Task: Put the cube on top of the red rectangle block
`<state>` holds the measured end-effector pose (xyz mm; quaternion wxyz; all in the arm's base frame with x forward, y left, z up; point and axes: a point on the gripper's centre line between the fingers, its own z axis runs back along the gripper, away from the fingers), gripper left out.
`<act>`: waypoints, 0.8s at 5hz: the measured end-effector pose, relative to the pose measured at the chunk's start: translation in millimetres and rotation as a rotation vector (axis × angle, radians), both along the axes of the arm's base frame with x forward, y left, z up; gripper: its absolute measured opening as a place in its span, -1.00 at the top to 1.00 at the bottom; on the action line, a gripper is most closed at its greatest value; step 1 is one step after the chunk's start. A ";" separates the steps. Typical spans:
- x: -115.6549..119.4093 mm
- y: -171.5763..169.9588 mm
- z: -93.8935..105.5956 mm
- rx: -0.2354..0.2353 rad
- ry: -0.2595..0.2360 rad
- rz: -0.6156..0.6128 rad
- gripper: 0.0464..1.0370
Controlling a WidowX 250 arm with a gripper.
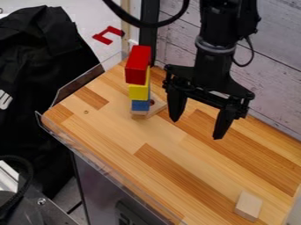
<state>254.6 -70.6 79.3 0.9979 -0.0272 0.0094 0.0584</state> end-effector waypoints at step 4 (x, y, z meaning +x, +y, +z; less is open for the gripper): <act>-5.1 -41.4 -20.8 -0.031 -0.006 -0.117 -0.92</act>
